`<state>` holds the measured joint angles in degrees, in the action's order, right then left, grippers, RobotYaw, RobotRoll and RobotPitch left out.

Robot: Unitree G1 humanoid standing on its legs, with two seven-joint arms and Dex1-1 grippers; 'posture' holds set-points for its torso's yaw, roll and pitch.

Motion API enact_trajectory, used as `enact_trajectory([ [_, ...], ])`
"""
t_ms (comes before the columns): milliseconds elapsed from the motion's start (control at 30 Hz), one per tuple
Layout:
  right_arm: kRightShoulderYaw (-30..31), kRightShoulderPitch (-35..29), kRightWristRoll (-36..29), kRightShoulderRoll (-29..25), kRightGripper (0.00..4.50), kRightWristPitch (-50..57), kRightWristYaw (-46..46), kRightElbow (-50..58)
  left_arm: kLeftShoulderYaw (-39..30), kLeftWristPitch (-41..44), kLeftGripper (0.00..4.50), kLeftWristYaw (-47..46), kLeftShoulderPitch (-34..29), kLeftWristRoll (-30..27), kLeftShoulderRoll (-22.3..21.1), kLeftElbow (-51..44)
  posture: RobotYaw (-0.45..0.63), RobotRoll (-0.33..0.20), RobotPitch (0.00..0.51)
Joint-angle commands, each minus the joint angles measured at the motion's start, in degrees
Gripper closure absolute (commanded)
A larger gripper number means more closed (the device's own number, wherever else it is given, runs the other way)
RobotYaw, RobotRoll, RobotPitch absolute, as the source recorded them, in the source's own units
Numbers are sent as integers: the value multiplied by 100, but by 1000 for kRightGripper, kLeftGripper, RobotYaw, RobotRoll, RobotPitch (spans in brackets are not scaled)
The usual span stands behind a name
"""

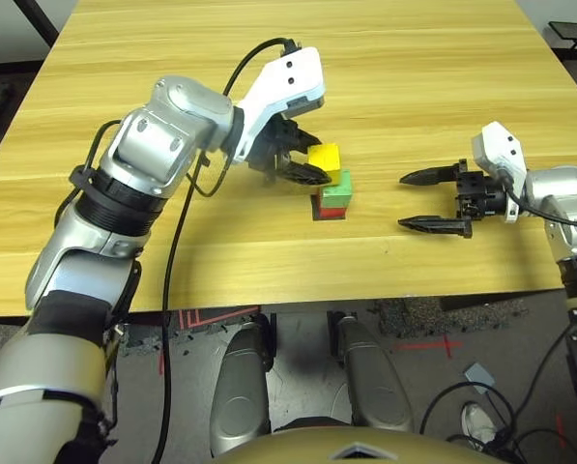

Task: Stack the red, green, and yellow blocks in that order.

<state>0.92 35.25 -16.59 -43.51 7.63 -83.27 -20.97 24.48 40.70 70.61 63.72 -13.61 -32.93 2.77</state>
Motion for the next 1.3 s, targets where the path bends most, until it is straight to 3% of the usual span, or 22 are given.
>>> enact_trajectory([
  [33, -69, -117, -81, -39, 0, -6, 7, 76, 108, 75, 2444, 92, 137, 67, 116, -58, 15, 78, 223],
  [833, -73, -221, -175, 4, 0, 32, 176, 182, 274, -146, 2444, 212, 134, 440, 296, 183, 3, 90, 237],
  [1067, -91, -176, -170, -32, 0, -9, 170, 91, 257, -67, 66, 260, 88, 431, 346, 62, 7, 89, 237],
  [1233, -179, -81, -233, -50, 0, -4, 165, -5, 14, 293, 25, 118, 88, 235, 449, -139, 18, 87, 235],
  [1300, -375, 19, -378, -152, 0, 159, 189, -69, -388, 552, 25, -16, 126, -17, 477, -219, 22, 82, 233],
])
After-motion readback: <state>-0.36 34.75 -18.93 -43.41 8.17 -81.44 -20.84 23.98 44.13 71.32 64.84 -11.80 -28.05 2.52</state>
